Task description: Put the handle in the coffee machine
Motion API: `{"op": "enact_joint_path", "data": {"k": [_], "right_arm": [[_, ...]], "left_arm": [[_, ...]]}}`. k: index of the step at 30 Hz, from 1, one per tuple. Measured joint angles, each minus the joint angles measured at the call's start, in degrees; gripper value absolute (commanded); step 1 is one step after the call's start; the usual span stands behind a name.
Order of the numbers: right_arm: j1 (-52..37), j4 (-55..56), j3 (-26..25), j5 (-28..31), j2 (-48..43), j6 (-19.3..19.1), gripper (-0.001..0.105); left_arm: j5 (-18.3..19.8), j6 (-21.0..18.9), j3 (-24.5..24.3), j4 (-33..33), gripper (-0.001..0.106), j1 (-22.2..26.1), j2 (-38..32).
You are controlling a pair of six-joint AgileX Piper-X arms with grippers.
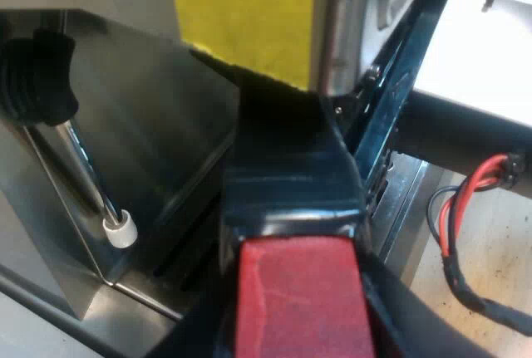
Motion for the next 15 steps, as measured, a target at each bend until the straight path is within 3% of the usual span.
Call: {"op": "enact_joint_path", "data": {"k": [2,3,5,7,15], "right_arm": [[-0.1,-1.3,0.0,0.1,0.3,-1.9,0.027],[-0.1,-1.7,0.0,0.1,0.4,-2.4,0.027],[-0.1,-2.6,0.0,0.1,0.7,-2.9,0.027],[-0.1,-2.7,0.0,0.1,0.8,-3.1,0.027],[-0.4,-3.1,0.0,0.3,0.5,-3.8,0.027]], "left_arm": [[-0.2,0.1,0.0,0.0,0.032,0.0,0.0],[-0.2,0.1,0.0,0.0,0.034,0.0,0.0],[1.0,0.1,-0.1,-0.4,0.061,0.0,-0.2],[1.4,0.0,-0.1,-0.4,0.069,0.0,-0.5],[1.8,-1.3,-0.7,-0.9,0.07,0.0,-2.6]]}}
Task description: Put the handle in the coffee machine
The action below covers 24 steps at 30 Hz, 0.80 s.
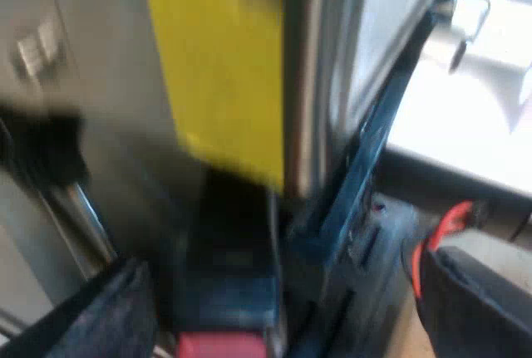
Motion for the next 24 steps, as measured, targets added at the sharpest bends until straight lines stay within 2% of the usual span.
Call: {"op": "enact_joint_path", "data": {"k": [4,10,11,12,15,17,21,23,24], "right_arm": [[0.0,0.0,0.0,0.0,0.0,-0.1,0.027],[0.0,0.0,0.0,0.0,0.0,-0.2,0.027],[0.0,0.0,0.0,0.0,0.0,-0.2,0.027],[0.0,0.0,0.0,0.0,0.0,-0.2,0.027],[0.0,0.0,0.0,0.0,0.0,-0.2,0.027],[0.0,0.0,0.0,0.0,0.0,-0.2,0.027],[0.0,0.0,0.0,0.0,0.0,-0.2,0.027],[0.0,0.0,0.0,0.0,0.0,-0.2,0.027],[0.0,0.0,0.0,0.0,0.0,-0.2,0.027]], "left_arm": [[-0.2,0.0,-0.6,-0.5,0.07,0.2,-2.8],[-0.2,0.0,-0.6,0.3,0.068,3.1,-4.9],[-0.2,0.0,-0.6,0.8,0.062,3.9,-5.3],[-0.2,0.0,-0.6,1.3,0.05,4.7,-5.8],[-1.7,0.0,-1.5,4.2,0.002,6.1,-6.5],[-4.2,0.1,-4.0,7.5,0.001,6.2,-6.4],[-9.8,0.1,-7.2,7.7,0.001,5.4,-6.0],[-14.9,0.1,-9.4,8.2,0.001,4.4,-4.3],[-15.0,0.1,-9.7,8.3,0.001,4.4,-4.0]]}}
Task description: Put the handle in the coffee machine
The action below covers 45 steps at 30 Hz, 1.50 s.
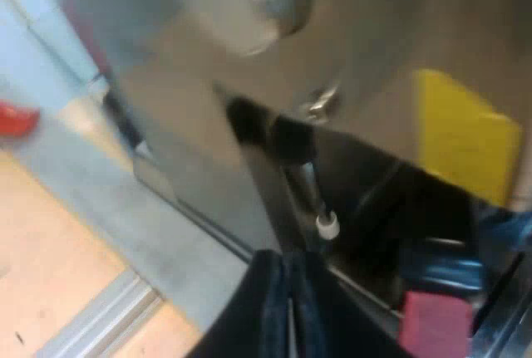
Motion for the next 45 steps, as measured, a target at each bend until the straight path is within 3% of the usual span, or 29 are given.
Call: {"op": "enact_joint_path", "data": {"k": [6,7,10,14,20,33,42,45], "right_arm": [[0.0,0.0,0.0,-0.1,0.0,0.0,0.027],[0.0,0.0,0.0,-0.2,0.0,0.0,0.027],[0.0,0.0,0.0,-0.2,0.0,0.0,0.027],[0.0,0.0,0.0,-0.2,0.0,0.0,0.027],[0.0,0.0,0.0,-0.2,0.0,0.0,0.027],[0.0,0.0,0.5,-0.1,-0.2,-0.3,0.027],[0.0,-0.8,1.1,2.8,-0.1,-0.2,0.027],[0.0,-2.2,0.5,1.7,1.8,-0.1,0.027]], "left_arm": [[-2.9,0.0,-5.6,6.0,0.001,-1.5,8.3],[-5.2,0.6,-7.1,7.3,0.001,-2.0,10.4],[-9.3,5.1,-10.0,11.2,0.001,-2.3,14.7],[-10.8,11.3,-11.3,17.5,0.001,-2.3,16.3],[-12.2,15.5,-11.4,22.5,0.001,-2.9,16.3],[-12.6,16.6,-11.6,31.3,0.001,-11.7,14.3],[-13.1,16.6,-7.8,30.6,0.001,-16.0,9.7],[-13.5,16.1,-6.8,30.5,0.001,-19.4,8.9]]}}
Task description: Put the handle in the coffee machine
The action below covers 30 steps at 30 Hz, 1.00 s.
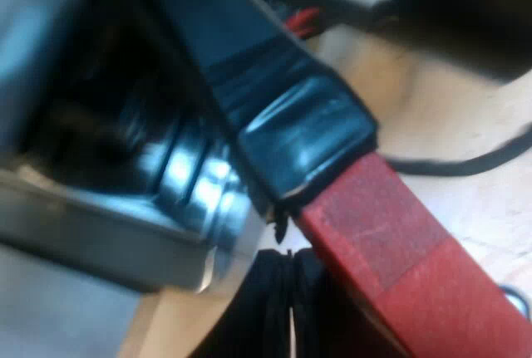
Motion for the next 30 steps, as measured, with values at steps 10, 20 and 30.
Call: {"op": "enact_joint_path", "data": {"k": [10,20,30], "right_arm": [[4.5,7.1,3.2,0.5,-2.6,0.3,0.023],[6.1,9.1,17.3,3.0,-17.1,-0.5,0.021],[6.2,14.9,27.1,3.9,-29.9,0.3,0.021]], "left_arm": [[-1.1,-1.9,0.1,0.3,0.001,-3.1,0.0],[-1.0,-0.6,0.5,1.5,0.001,-6.3,0.0],[-2.6,0.3,1.2,0.4,0.001,-17.4,0.0]]}}
